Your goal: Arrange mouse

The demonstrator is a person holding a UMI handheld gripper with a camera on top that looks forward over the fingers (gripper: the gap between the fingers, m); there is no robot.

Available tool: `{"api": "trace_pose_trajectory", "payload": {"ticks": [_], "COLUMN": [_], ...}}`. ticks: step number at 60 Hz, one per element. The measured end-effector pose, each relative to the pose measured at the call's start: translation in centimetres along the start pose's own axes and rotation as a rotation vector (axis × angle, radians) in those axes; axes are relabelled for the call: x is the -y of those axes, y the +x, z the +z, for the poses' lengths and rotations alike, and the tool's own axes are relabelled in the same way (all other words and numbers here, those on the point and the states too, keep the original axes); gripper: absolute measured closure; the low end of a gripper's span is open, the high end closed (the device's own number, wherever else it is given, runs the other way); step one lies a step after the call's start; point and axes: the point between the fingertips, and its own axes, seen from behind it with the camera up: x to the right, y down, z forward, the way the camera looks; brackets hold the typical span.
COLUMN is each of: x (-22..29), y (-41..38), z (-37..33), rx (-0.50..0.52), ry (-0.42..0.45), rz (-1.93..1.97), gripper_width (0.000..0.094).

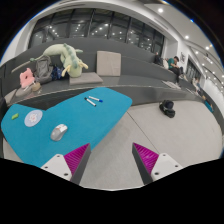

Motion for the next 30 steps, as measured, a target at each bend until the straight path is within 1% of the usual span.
{"api": "trace_pose_trajectory", "payload": {"ticks": [6, 8, 14, 15, 16, 24, 25, 30], "x": [-0.4, -0.9, -1.3, -0.7, -1.4, -1.7, -1.5, -2.5], "y": [-0.4, -1.2, -2.9, -2.3, -3.4, -7.7, -7.5, -11.1], "z": [0.1, 1.5, 2.6, 0.9, 2.7, 4.2, 3.3, 4.3], "rx": [0.011, 0.014, 0.030, 0.036, 0.039, 0.103, 0.116, 0.165], "ry": [-0.007, -0.002, 0.011, 0.004, 0.015, 0.046, 0.044, 0.061], "rz": [0.002, 0.003, -0.015, -0.020, -0.020, -0.032, -0.036, -0.045], "gripper_width": [0.0079, 0.0079, 0.0078, 0.0079, 0.0079, 0.0079, 0.0079, 0.0078]}}
